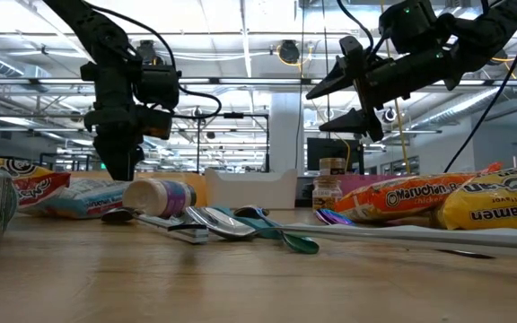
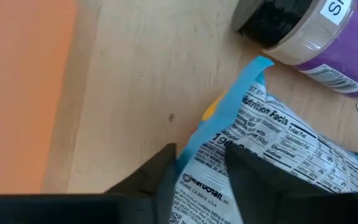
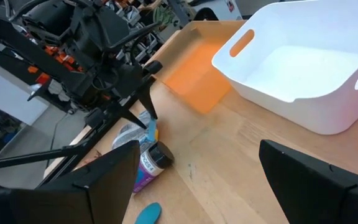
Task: Pick & Place Food Item
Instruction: Put the blue noodle pack into the white bin
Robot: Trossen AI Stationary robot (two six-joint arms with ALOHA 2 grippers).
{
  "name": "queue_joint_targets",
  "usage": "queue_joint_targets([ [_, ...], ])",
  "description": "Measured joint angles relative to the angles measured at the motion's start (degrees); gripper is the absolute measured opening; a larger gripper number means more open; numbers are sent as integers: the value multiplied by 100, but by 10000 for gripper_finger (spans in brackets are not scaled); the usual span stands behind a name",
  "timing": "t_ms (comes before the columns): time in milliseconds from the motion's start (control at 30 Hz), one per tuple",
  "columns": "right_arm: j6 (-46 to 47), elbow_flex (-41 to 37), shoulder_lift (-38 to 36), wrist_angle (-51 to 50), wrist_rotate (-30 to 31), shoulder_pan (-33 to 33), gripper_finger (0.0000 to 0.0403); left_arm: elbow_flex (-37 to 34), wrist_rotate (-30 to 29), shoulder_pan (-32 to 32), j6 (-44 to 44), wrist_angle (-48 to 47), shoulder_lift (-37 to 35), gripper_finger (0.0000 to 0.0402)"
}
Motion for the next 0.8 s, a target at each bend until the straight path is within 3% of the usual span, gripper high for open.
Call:
queue_joint_targets([
  [300,-125,1,0,-14,0,0,322,0,-2,1,-254,-1,0,12],
  [533,-260,-1,0,-82,0,-1,322,49,0,1,-445,-153,0,5],
  [800,-301,-1,0,-85,-21,-186,322,813,-2,2,-378,-913,0,4],
])
